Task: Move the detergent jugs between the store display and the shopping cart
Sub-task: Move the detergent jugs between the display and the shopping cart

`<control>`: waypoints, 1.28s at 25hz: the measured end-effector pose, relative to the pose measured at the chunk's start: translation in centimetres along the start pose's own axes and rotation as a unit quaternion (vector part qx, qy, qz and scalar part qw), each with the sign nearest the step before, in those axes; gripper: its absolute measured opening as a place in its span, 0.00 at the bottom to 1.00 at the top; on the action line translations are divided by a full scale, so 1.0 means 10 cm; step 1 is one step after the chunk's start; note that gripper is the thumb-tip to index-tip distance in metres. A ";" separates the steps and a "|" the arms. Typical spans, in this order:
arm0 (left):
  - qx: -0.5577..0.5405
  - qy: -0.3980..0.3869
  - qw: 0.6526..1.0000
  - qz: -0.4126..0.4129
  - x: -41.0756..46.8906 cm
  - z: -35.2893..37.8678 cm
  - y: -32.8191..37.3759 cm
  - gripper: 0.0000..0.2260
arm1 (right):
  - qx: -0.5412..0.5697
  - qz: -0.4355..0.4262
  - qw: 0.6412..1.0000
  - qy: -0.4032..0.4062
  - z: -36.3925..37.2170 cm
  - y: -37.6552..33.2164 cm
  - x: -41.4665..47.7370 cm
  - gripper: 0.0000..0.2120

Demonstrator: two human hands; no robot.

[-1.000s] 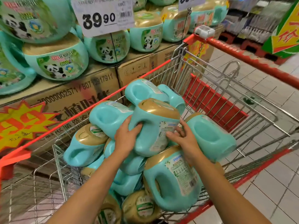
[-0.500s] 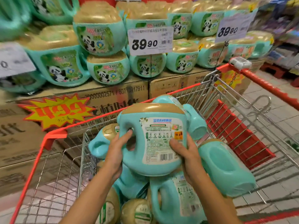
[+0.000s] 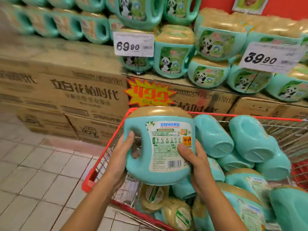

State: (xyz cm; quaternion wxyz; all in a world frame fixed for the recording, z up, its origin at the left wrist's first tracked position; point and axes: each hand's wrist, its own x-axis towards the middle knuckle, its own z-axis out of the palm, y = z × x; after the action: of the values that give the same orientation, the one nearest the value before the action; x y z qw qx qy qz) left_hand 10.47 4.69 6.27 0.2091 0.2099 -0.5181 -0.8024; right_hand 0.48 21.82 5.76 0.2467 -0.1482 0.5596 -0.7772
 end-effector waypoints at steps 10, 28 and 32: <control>-0.023 0.120 0.992 0.033 -0.31 -2.35 0.96 0.11 | -0.005 0.055 0.993 -0.102 2.41 0.95 0.11 0.35; -0.009 0.114 0.978 0.173 1.72 -3.96 2.46 0.21 | -0.127 -0.096 0.987 -0.038 4.65 1.00 2.12 0.34; 0.021 0.137 0.959 0.247 2.47 -3.96 2.83 0.19 | -0.273 -0.167 0.947 0.011 4.98 0.74 2.83 0.27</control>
State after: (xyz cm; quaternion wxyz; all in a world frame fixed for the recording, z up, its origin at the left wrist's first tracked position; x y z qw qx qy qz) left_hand 15.39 -49.10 14.46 0.4656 0.1876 -0.5370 -0.6779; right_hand 3.70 -35.30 13.90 0.0570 -0.2931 0.7204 -0.6260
